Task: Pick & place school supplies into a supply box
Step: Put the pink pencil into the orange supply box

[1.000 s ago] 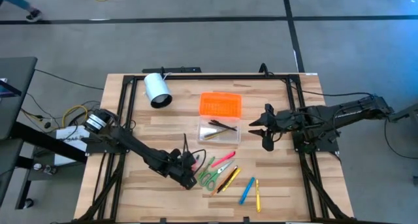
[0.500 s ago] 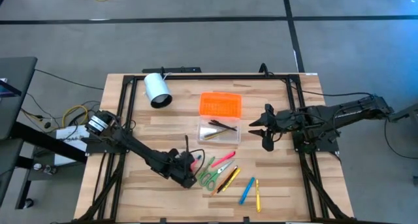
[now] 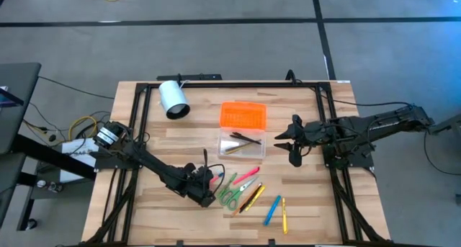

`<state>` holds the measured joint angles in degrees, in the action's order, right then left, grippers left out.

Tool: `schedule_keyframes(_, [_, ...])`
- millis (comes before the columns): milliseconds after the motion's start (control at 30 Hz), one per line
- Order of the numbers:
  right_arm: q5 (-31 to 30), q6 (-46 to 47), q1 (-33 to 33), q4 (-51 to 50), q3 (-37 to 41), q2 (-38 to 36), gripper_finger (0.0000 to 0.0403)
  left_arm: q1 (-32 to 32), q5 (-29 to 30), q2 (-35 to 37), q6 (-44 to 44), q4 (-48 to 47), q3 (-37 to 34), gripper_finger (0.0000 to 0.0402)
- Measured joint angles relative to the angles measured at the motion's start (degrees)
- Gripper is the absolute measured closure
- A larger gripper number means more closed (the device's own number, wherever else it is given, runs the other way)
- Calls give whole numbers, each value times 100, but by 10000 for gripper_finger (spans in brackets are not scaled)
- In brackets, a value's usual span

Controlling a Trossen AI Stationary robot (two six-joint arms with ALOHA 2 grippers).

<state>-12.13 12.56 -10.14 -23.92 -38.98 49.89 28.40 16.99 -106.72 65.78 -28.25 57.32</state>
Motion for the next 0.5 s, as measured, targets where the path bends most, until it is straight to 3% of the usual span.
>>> schedule_keyframes(500, [1,67,-1,-2,0,1,283,-2,373,0,114,-208,145,398])
